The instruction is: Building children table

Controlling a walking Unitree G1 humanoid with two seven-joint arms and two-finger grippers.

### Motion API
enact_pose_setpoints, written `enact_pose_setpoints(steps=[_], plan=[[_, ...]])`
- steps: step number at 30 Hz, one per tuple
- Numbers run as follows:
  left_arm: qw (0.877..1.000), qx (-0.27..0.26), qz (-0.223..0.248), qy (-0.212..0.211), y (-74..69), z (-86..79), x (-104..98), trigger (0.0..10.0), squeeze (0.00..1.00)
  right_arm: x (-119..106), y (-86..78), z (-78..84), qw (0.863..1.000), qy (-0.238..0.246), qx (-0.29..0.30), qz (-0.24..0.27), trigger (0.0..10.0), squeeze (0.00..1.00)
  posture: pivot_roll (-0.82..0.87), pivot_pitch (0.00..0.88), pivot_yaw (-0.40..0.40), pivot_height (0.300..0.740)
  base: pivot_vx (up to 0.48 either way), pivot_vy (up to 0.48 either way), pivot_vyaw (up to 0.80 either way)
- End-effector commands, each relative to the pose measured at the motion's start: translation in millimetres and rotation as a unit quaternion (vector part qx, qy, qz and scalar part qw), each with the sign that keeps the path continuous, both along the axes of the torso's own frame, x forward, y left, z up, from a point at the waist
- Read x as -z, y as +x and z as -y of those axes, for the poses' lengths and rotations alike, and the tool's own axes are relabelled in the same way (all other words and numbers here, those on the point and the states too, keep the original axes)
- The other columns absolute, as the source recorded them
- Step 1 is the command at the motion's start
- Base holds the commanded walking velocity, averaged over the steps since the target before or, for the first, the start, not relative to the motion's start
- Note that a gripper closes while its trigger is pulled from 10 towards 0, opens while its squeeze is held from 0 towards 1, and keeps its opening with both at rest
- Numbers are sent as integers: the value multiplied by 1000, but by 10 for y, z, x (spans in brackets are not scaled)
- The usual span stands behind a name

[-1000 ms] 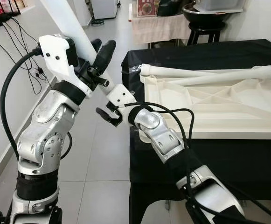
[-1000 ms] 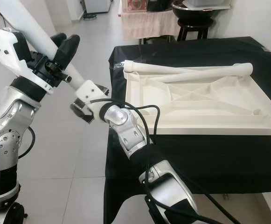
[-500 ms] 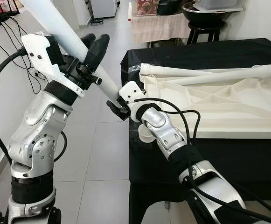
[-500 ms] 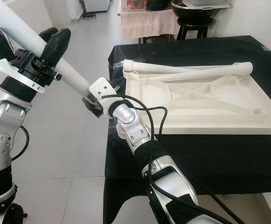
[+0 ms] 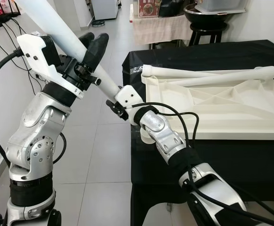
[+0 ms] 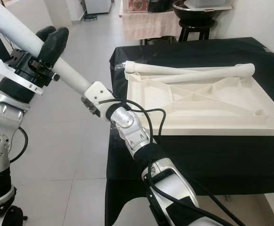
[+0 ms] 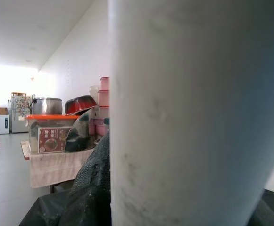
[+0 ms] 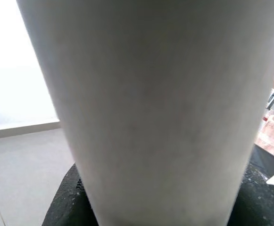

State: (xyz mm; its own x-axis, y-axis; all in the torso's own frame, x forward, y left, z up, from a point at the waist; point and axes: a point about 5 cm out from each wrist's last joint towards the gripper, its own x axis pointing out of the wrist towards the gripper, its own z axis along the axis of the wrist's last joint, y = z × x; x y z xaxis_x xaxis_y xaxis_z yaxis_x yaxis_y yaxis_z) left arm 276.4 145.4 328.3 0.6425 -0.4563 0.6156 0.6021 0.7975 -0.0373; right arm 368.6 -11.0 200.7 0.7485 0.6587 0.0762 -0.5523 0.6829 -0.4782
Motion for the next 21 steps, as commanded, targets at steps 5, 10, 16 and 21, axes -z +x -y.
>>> enact_pose_setpoints(steps=[5,10,16,21], plan=[[995,97,8,11,-96,268,39,0,0,-172,-18,-134,999,42,-18,17,0,0,-10,17,65,740,0,0,0],[995,99,8,-11,-99,229,44,0,788,-151,-16,-129,999,43,-19,17,0,0,-15,21,67,740,0,0,0],[997,70,-4,-42,-51,95,16,10000,1000,-150,5,-96,999,47,-12,16,0,0,-17,25,66,740,0,0,0],[998,37,0,-49,-44,-55,-3,10000,1000,-163,31,-57,998,58,-3,11,0,0,-17,27,66,740,0,0,0]])
